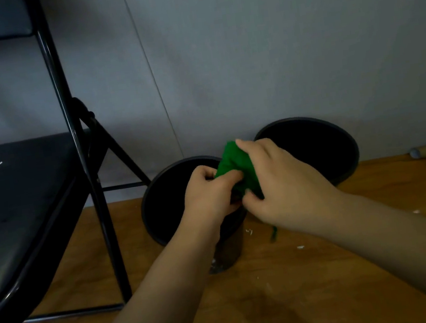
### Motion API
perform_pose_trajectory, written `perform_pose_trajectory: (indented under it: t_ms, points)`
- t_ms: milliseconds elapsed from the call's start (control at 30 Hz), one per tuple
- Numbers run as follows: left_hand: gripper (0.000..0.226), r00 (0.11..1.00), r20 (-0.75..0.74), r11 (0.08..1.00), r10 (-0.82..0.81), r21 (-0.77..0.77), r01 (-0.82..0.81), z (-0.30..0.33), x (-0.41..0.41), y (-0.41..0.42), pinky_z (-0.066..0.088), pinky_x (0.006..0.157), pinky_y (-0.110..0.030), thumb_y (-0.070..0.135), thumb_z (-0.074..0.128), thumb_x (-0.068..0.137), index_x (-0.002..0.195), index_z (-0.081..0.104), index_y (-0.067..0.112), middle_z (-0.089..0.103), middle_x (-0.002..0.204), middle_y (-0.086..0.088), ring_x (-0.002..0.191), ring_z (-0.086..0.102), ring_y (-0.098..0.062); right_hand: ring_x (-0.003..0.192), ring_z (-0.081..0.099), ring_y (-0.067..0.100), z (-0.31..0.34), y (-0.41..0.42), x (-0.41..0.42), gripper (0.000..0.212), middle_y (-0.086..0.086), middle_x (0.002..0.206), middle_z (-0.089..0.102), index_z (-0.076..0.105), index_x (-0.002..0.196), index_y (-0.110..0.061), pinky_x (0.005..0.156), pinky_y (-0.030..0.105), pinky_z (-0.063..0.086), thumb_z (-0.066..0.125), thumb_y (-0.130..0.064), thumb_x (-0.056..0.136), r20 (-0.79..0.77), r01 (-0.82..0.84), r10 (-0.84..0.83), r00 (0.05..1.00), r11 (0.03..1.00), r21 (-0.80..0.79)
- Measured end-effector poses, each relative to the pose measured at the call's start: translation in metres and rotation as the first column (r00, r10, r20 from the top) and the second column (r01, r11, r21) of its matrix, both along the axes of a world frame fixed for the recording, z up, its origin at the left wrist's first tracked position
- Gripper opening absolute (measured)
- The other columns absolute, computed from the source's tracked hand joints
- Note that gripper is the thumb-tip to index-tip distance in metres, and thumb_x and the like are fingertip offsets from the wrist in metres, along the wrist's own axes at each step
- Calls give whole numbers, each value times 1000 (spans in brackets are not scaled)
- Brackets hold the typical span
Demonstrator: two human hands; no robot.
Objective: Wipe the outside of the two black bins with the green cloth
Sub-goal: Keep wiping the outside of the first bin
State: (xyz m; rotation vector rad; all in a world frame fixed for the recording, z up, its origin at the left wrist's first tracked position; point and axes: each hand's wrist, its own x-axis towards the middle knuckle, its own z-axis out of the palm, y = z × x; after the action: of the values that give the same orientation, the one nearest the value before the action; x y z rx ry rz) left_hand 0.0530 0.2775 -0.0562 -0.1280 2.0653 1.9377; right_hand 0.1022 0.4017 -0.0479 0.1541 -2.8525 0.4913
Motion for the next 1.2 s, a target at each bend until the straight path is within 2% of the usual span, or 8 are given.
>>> perform_pose_trajectory:
  t_ms: [133,267,400,533,667,800,967,1200]
  points:
    - [25,999,42,991,6,-134,0,-1,3,-2,58,80,-46,23,75,81,88,55,9,68,94,-12,90,69,-31,125,41,26,-7,-11,0,108,7,143,31,4,152,-16,95,38,46,64,-65,76,31,13,-22,999,964,266]
    - [34,995,53,991,-84,-103,89,0,1,-9,60,79,-35,32,72,85,105,64,6,72,103,-12,90,71,-22,120,47,25,-15,-7,-9,95,8,140,39,11,150,-16,86,36,50,61,-60,82,-33,63,-56,998,945,320]
    - [34,961,98,965,-259,-8,261,-3,-8,-26,52,96,-35,44,58,94,115,68,19,71,114,2,104,68,-14,114,54,15,-24,17,-12,80,-3,132,51,31,144,-24,86,35,52,68,-55,80,-23,89,-92,996,992,-87]
    - [24,988,11,978,-155,-143,155,-29,-30,-38,55,89,-33,33,52,101,101,69,16,73,105,-6,93,70,-15,91,57,1,-35,32,-12,54,-13,108,58,43,129,-25,72,20,49,64,-51,86,178,251,-185,966,824,-508]
    - [49,844,-65,477,-532,-847,236,-87,-36,-30,54,86,-38,58,47,96,125,56,20,67,112,-1,99,64,-18,86,63,16,-57,44,-20,45,0,98,64,55,111,-17,69,30,49,57,-56,88,374,455,-265,889,602,-656]
    - [65,650,128,59,-749,-964,257,-125,-32,-12,52,80,-37,63,38,96,145,33,19,61,123,-5,107,62,-25,88,63,17,-63,54,-18,42,2,101,67,61,111,-19,71,33,50,56,-55,90,450,522,-267,852,494,-695]
    - [36,622,44,150,-782,-955,256,-127,-35,-28,56,70,-35,48,37,102,125,45,21,65,97,1,82,65,-17,85,62,11,-58,59,-11,35,-1,99,66,61,109,-22,60,23,44,56,-51,92,418,482,-243,876,495,-723]
    - [35,402,28,-9,-915,-999,49,-131,-37,-76,52,60,-25,49,28,104,125,45,26,66,87,6,72,64,-9,90,63,9,-52,51,-4,32,-5,102,67,62,110,-25,72,26,49,58,-50,90,366,418,-208,907,539,-731]
